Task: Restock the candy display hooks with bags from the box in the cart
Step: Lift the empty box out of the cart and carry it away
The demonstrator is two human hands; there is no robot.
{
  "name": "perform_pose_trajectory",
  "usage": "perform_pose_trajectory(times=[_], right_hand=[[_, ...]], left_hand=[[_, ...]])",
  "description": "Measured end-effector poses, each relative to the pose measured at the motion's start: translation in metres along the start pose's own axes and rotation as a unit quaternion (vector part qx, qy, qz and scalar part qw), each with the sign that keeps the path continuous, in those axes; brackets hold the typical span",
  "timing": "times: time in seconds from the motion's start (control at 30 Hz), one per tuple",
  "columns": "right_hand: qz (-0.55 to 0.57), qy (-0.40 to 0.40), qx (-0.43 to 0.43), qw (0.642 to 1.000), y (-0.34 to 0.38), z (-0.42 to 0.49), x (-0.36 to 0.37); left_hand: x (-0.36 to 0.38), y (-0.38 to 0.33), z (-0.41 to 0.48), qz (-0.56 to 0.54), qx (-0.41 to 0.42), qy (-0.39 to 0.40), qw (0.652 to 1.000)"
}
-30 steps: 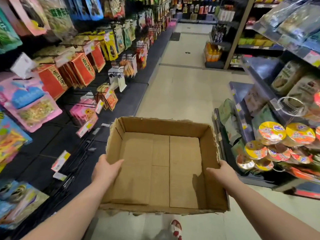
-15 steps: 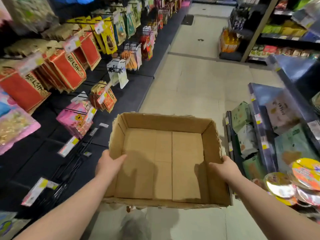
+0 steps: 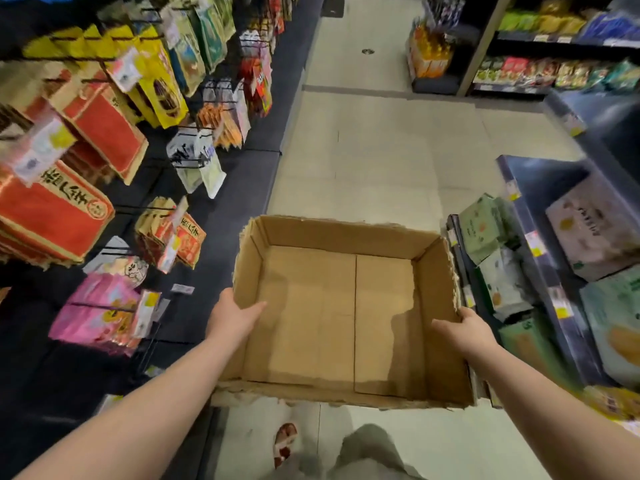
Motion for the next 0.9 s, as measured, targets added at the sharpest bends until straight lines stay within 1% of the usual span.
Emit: perform_pose_trajectory(times=[0.17, 0.37, 0.47, 0.6, 0.73, 0.9], right_hand=[[0.019, -0.024, 0.025, 0.999, 0.027, 0.046, -0.010], [0.029, -0.012, 0.053, 0.998, 0.052, 0.127, -0.029], [0.031, 0.001, 0.058, 0.998, 0.064, 0.179, -0.042], [0.034, 0.045, 0.081, 0.995, 0.080, 0.245, -0.058], [0.037, 0.066, 0.110, 0.991, 0.085, 0.309, -0.064], [0.049, 0.086, 0.129, 0.987, 0.078, 0.379, -0.047]], left_hand=[[0.003, -0.045, 0.054, 0.019, 0.013, 0.034, 0.999], [0.024, -0.098, 0.120, 0.030, -0.001, 0.052, 0.998], [0.037, -0.126, 0.155, 0.034, -0.021, 0.050, 0.998], [0.059, -0.162, 0.205, 0.050, -0.059, 0.048, 0.996], [0.085, -0.177, 0.256, 0.060, -0.087, 0.055, 0.993], [0.114, -0.164, 0.318, 0.062, -0.139, 0.080, 0.985]])
Point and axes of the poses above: each hand's wrist, its own z-axis towards the middle knuckle, its own x-axis out of the palm, y = z × x, the point moved 2 cm from there along z, towards the middle knuckle, and after that the axes turned 10 degrees about y, right-handed, at the moved point
